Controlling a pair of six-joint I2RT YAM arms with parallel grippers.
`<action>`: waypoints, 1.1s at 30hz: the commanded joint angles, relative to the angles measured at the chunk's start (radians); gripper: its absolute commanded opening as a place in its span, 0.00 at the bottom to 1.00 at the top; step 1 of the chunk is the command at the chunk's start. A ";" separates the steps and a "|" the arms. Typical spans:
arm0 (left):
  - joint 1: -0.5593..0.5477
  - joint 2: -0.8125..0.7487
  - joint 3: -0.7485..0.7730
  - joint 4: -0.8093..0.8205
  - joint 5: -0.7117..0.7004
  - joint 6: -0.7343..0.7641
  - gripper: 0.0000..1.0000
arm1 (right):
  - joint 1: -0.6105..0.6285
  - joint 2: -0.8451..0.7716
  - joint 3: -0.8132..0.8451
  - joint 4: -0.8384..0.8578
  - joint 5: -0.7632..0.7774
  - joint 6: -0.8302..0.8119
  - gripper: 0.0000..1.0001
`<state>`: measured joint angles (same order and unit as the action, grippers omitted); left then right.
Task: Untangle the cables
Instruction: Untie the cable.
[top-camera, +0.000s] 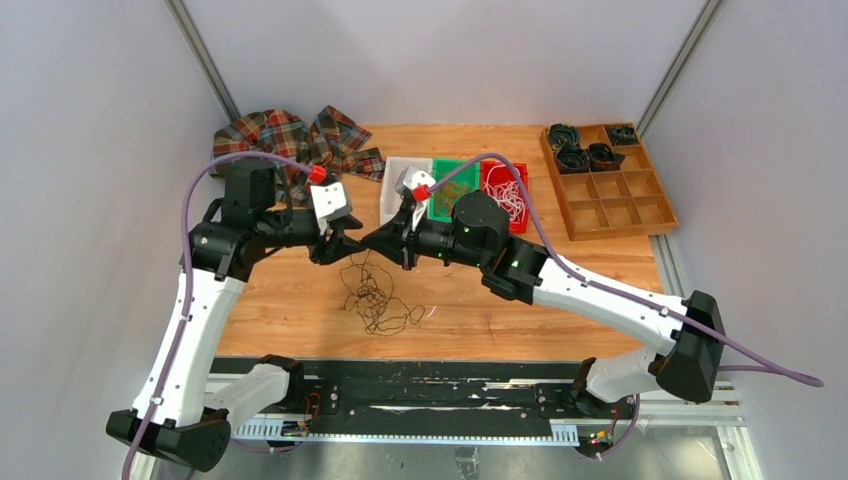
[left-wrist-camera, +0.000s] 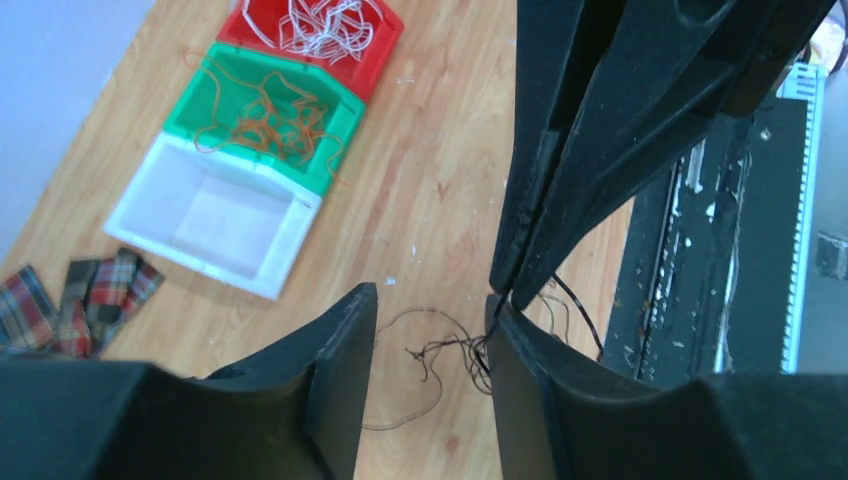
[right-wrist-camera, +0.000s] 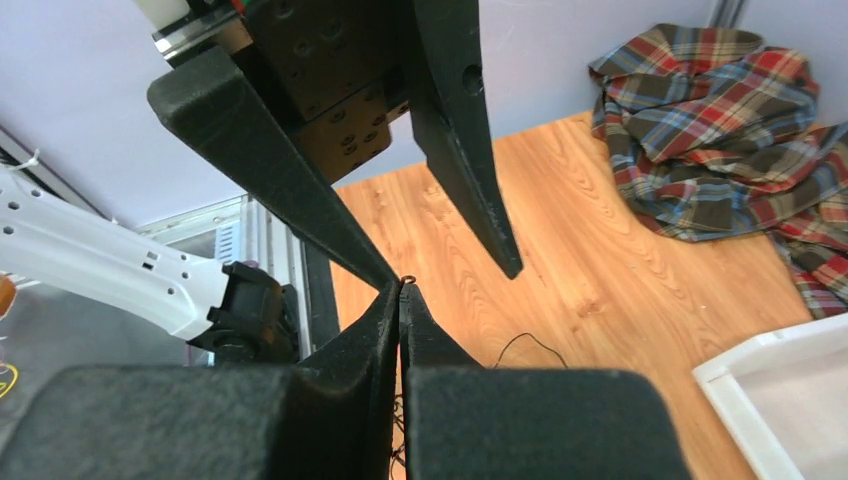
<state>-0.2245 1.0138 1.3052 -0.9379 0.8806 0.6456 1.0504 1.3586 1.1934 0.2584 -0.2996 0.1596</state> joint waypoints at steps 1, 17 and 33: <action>0.002 -0.024 -0.019 0.029 0.059 -0.037 0.44 | 0.027 0.022 0.037 0.040 -0.042 0.027 0.01; -0.013 -0.066 -0.015 0.111 -0.326 -0.292 0.01 | 0.111 -0.017 -0.094 0.091 0.502 -0.011 0.53; -0.022 -0.106 0.008 0.142 -0.515 -0.376 0.01 | 0.217 0.180 0.029 0.243 0.520 -0.079 0.62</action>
<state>-0.2394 0.9184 1.2736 -0.8242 0.3946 0.2970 1.2572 1.4860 1.1564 0.4530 0.1909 0.1036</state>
